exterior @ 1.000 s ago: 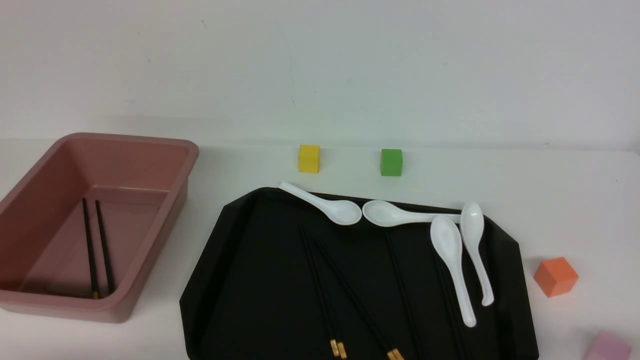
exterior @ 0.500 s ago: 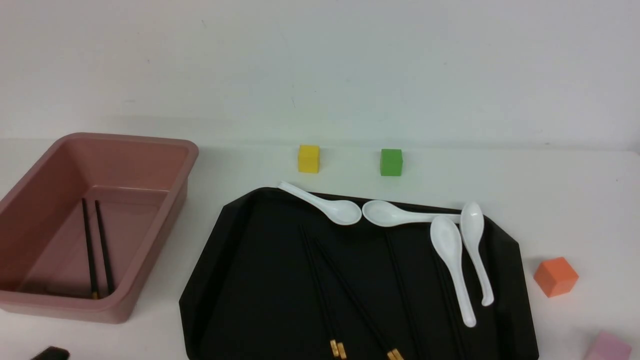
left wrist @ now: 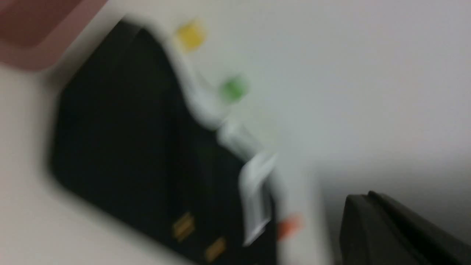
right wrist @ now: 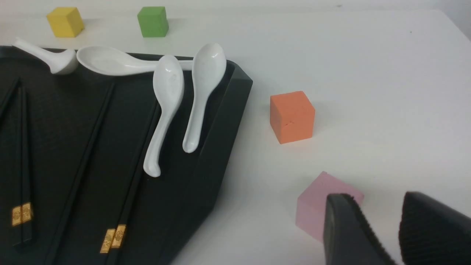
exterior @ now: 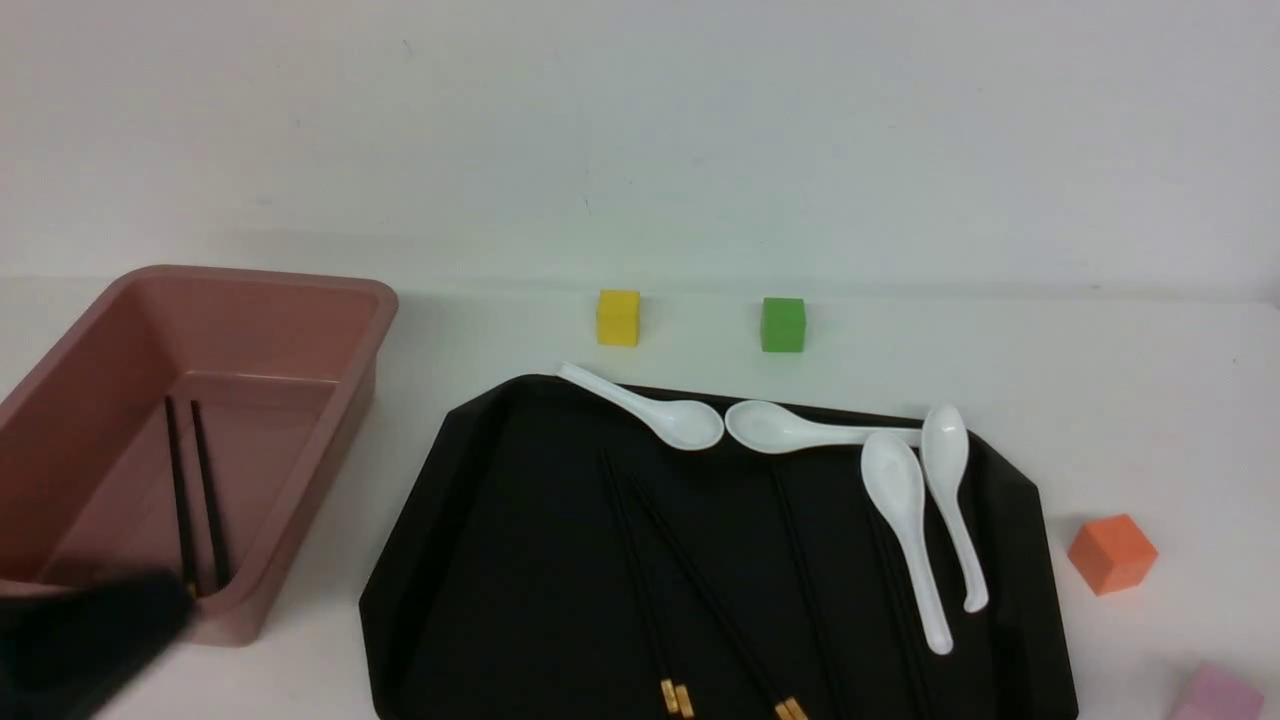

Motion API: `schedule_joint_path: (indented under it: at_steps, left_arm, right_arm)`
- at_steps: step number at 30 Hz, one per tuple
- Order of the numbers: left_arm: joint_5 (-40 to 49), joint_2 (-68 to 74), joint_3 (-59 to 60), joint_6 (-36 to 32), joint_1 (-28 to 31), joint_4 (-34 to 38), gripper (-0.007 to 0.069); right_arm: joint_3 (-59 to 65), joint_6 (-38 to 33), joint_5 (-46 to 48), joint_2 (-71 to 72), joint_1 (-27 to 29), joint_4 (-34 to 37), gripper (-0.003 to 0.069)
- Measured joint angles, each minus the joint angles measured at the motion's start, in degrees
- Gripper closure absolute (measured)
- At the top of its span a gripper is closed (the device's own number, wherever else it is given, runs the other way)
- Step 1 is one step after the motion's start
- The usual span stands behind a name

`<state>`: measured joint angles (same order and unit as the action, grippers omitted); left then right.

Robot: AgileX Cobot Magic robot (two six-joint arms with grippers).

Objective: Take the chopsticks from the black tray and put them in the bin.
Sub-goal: Use the left arm to grab a pair of chopsticks

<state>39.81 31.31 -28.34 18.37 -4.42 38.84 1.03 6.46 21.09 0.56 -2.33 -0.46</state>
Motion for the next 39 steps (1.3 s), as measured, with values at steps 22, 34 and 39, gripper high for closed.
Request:
schedule_joint_path:
  at_steps: [22, 34, 39]
  left_arm:
    - [21.0, 54.1, -25.7, 4.6, -23.9, -16.4, 0.0622]
    - [13.1, 72.4, -44.8, 29.0, -34.1, -33.9, 0.0304]
    - [9.8, 78.7, -50.0, 30.5, -34.2, -33.8, 0.0250]
  right_arm:
    - [0.0, 0.0, 0.0, 0.0, 0.0, 0.0, 0.0419]
    - [0.0, 0.0, 0.0, 0.0, 0.0, 0.0, 0.0419]
    - [0.0, 0.0, 0.0, 0.0, 0.0, 0.0, 0.0419]
